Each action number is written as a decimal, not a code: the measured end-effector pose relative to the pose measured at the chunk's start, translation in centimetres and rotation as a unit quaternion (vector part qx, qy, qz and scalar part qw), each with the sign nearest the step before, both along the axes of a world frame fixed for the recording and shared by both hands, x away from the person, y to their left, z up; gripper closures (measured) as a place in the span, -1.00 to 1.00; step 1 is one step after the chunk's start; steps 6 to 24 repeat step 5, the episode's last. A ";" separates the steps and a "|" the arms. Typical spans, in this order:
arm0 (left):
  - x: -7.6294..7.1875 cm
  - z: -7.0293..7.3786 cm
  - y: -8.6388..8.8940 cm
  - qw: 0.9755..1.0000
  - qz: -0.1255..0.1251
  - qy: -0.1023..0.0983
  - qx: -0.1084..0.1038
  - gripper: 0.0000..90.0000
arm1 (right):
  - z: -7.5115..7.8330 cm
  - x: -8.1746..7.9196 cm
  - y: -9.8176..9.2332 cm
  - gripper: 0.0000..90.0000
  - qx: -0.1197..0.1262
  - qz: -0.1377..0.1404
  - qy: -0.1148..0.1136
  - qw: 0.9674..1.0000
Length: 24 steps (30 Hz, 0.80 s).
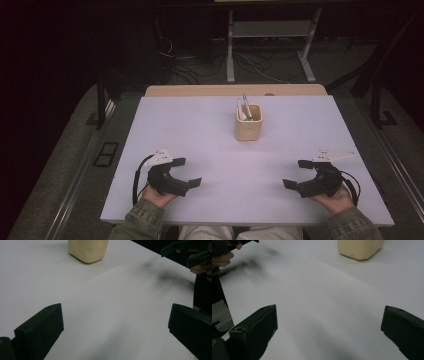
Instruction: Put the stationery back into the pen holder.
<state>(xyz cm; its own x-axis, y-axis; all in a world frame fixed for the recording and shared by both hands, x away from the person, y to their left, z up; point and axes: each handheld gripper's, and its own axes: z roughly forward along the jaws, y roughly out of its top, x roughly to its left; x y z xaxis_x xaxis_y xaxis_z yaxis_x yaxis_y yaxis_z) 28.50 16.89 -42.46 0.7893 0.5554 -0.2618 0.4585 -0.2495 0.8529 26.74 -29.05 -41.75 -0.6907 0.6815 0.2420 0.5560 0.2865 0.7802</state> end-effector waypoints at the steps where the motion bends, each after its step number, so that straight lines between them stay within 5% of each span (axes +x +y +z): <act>1: 0.0 0.0 0.0 1.000 0.000 0.001 -0.001 -1.00 | 0.0 0.0 -0.1 -0.99 0.002 -0.001 0.000 1.000; 24: 0.0 0.0 0.1 1.000 0.000 0.003 -0.002 -1.00 | 0.0 -0.1 -0.3 -0.99 0.004 -0.002 -0.005 1.000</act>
